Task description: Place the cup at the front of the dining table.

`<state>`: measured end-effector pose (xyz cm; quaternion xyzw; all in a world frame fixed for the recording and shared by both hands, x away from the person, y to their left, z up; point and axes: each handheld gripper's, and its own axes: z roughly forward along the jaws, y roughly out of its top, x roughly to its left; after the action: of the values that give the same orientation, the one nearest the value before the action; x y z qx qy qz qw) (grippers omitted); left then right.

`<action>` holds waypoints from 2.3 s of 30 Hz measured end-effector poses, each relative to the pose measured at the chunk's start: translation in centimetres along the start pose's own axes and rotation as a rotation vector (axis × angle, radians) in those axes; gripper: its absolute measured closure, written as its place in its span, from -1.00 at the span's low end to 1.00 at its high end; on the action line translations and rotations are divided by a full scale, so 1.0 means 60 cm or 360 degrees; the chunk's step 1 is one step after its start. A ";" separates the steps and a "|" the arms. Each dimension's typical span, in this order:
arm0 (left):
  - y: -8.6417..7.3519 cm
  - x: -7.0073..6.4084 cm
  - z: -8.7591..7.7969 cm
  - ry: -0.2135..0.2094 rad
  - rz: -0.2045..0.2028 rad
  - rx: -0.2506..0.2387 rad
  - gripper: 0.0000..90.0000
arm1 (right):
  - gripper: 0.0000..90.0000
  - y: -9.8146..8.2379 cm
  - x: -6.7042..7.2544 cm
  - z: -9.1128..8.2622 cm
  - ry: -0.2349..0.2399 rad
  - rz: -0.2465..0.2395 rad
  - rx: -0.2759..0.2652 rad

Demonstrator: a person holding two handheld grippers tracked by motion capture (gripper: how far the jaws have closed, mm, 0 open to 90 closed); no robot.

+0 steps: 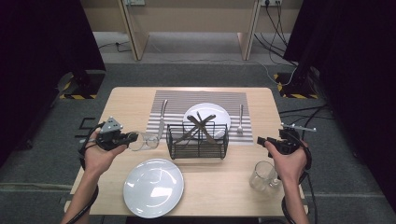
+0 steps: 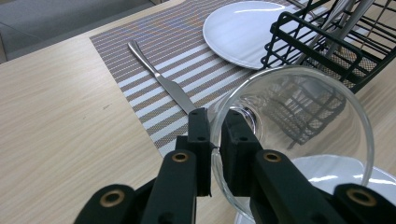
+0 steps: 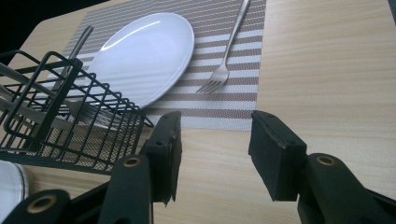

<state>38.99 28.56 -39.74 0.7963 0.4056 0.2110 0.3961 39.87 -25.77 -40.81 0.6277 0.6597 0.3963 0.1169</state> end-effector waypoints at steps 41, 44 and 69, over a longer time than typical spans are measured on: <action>0.004 0.011 0.024 0.0031 -0.0032 0.0019 0.84 | 0.19 -0.001 0.001 0.002 -0.0001 0.0006 0.0009; 0.005 0.011 0.025 0.0030 -0.0037 0.0014 0.84 | 0.19 -0.001 0.001 0.002 0.0001 0.0006 0.0010; 0.011 0.015 0.051 0.0032 -0.0038 0.0036 0.84 | 0.19 -0.001 -0.002 0.004 -0.0002 0.0007 0.0009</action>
<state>41.81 27.63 -41.02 0.7936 0.4215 0.2097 0.3855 39.98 -25.77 -41.06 0.6296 0.6595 0.3943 0.1146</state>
